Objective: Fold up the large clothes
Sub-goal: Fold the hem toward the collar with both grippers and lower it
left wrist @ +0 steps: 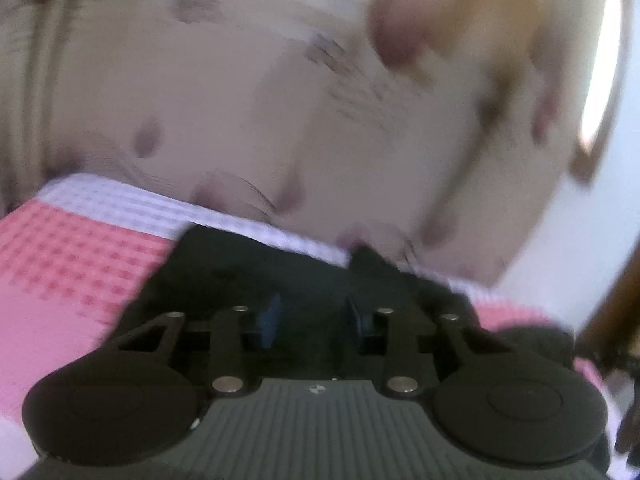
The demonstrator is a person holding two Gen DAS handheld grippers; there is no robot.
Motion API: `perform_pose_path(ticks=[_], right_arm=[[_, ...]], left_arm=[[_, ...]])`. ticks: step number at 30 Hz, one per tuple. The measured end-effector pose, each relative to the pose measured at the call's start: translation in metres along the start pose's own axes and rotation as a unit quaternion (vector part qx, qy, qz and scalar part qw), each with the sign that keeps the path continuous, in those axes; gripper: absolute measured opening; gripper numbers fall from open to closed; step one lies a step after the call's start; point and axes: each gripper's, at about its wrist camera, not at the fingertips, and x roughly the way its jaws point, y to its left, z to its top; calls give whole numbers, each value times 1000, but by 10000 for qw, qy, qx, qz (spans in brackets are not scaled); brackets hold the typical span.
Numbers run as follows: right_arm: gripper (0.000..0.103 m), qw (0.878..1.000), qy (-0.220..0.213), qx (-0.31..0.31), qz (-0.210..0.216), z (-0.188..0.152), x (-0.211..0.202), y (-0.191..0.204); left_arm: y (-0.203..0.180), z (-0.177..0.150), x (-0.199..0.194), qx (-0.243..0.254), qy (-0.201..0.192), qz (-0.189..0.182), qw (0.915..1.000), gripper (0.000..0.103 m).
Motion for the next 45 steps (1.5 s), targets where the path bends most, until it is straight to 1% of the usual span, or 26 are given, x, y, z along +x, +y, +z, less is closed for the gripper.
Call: perform_pose_path(ticks=[1,2,3,4,6,8,9,10,11,13,16,19,23,26,29,36,45], right_arm=[[28,9992,135,-353,-131,0,10,11],[27,9968,294,-673,-310,-1,23,18],[26,9942,411,-875,-468,-2,33,21],[26,9917,508,-1000,-630,-4,43,19],[25,9884,686,-1037,-874,-8,60,7],[24,9886,762,-855,-973,-12,68,-9],[22,9888,773,-782,-1014,-14,70,-15],[22,9892,773,-692,-1036,-18,71,-21],[22,9900,759,-605,-1020,-23,72,-28],[22,9911,676,-536,-1016,-30,72,-32],[22,9903,618,-544,-1117,-32,76,-34],[22,9924,540,-392,-1031,-34,76,-39],[22,9938,515,-364,-915,-35,77,-44],[22,9932,493,-451,-954,-36,78,-43],[22,9906,464,-659,-1102,-37,80,-36],[22,9878,430,-833,-1242,-38,81,-31],[24,9859,342,-932,-1345,-39,78,-28]], left_arm=[[-6,-2,9,184,79,40,9998,35],[-9,-4,21,350,173,192,9991,35],[-6,-6,32,359,268,353,9984,35],[0,-7,40,278,343,424,9981,35],[19,-10,55,-22,444,643,9969,33],[40,-15,67,-422,534,778,9946,25],[49,-19,71,-548,572,841,9933,21],[56,-23,74,-659,582,900,9920,13],[62,-27,76,-785,561,908,9912,11],[70,-33,78,-935,455,854,9909,11],[72,-38,81,-884,402,902,9912,11],[73,-40,85,-915,355,880,9913,11],[81,-43,86,-1139,322,739,9902,11],[82,-43,86,-1203,330,736,9895,11],[83,-44,87,-1260,338,732,9887,11],[85,-45,88,-1411,344,729,9867,11],[80,-44,86,-1362,284,867,9865,11]])
